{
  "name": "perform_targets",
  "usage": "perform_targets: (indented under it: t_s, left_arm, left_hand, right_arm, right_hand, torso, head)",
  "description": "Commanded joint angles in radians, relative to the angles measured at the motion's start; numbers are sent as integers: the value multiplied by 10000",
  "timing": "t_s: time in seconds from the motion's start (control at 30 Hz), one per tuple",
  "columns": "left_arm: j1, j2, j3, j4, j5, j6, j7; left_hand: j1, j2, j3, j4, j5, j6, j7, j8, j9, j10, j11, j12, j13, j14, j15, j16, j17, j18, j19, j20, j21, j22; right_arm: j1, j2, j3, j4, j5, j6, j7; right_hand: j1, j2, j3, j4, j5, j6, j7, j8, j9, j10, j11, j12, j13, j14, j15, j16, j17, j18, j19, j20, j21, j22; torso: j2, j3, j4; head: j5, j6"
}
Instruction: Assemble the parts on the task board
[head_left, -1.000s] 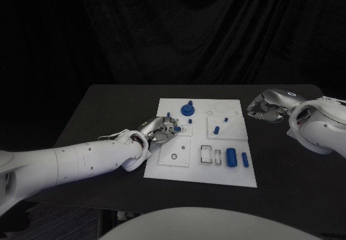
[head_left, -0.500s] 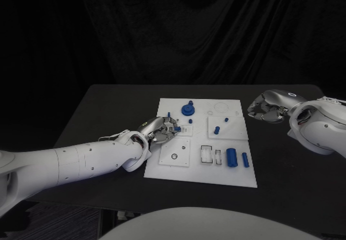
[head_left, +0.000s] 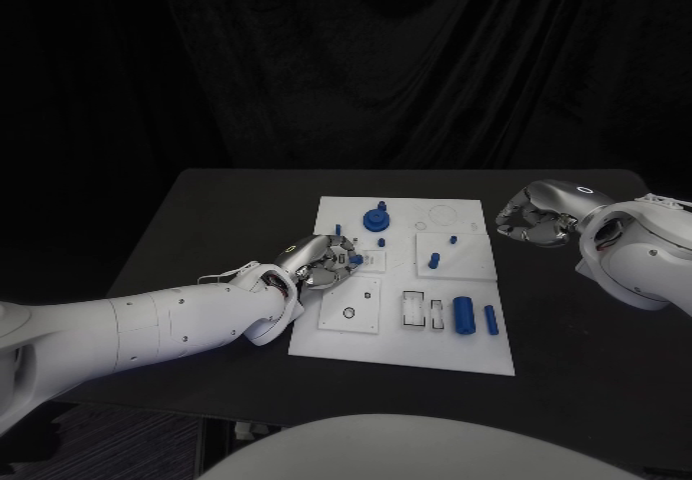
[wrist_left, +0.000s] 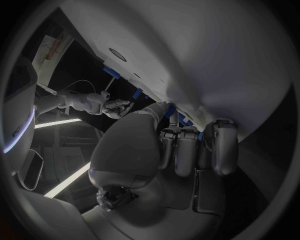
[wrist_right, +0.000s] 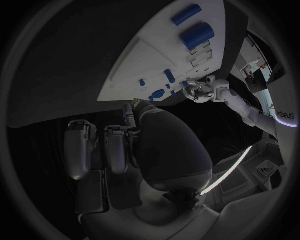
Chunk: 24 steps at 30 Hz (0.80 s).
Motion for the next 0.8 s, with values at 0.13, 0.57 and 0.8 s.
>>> perform_targets:
  t_s: [0.13,0.57,0.8]
  left_arm:
    - [-20,-71,6,105,19,-538,677]
    - [597,-986,11,1314,19,257,191]
    - [1701,-1156,8,1625,18,2607,-1994]
  left_hand:
    - [111,85,74,-49,76,292,-164,358,191,1040,-75,26,2632,1053,-113,26,2633,-57,67,-54,7,1136]
    - [-371,67,388,899,978,455,-234,491,-38,1040,-161,26,2632,1053,-194,26,2633,-72,136,-141,-9,1200]
    - [-433,-143,567,1319,903,1500,-450,262,-267,1040,-320,26,2632,1053,-335,26,2633,-59,120,-275,-75,1202]
  right_arm:
    - [-27,-22,6,11,27,100,-181]
    - [-24,55,6,-39,259,255,-294]
    - [-22,143,7,-82,392,371,-351]
  right_hand:
    - [97,-41,78,-8,55,39,4,-68,-21,391,69,-56,1926,854,86,-43,2046,104,436,54,-69,2175]
    - [105,-39,97,-16,58,23,7,-83,-29,340,70,-97,1872,845,85,-72,2020,117,411,55,-122,2157]
    - [109,-32,112,-21,58,43,3,-77,-28,312,68,-121,1843,838,85,-91,2002,123,399,55,-148,2148]
  torso:
    - [-4,1,2]
    - [-14,7,-18]
    - [-42,44,-72]
  head:
    - [-15,1]
    - [-28,1]
    - [33,1]
